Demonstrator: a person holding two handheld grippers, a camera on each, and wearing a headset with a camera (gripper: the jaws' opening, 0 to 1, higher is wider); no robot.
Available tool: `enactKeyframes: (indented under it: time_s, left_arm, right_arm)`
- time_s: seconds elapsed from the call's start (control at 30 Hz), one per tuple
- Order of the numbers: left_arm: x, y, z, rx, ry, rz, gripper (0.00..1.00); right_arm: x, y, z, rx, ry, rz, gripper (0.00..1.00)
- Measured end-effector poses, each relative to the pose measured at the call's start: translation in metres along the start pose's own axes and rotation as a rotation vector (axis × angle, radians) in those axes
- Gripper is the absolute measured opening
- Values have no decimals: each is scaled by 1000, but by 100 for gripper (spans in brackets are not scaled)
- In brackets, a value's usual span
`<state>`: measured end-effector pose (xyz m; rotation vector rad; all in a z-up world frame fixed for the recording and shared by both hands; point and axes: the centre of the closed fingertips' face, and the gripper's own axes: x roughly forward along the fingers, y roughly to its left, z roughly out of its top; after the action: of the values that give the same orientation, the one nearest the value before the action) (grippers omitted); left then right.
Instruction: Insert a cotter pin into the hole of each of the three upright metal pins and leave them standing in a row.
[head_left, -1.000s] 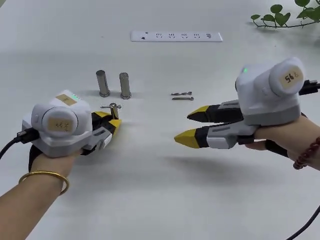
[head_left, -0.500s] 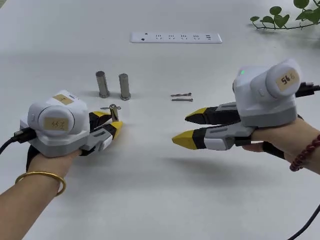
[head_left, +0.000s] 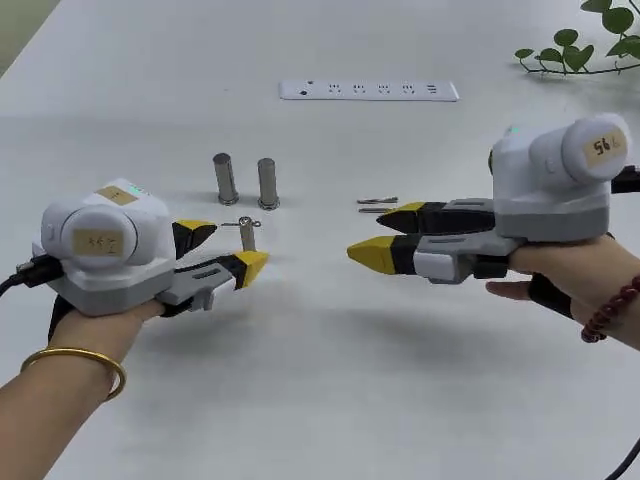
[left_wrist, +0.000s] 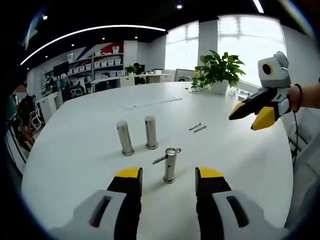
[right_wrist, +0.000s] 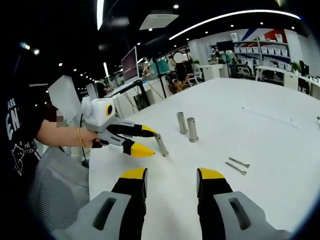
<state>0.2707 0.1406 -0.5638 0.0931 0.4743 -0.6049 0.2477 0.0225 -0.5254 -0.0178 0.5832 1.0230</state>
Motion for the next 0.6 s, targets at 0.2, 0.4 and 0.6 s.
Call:
enactKeyframes:
  time_s: [0.2,0.4,0.6]
  left_arm:
    - [-14,-2,4,12,3,10,51]
    - [-23,-11,7,2,-9,-9,60]
    - [-31,-14,12,-25,-28,-6,67]
  right_arm:
    - [8,-6,12,-12,-17,-14,34]
    - [19,-15,26,-14,-55,-40,34]
    - [35,-19,34,-23,-72,-50,36]
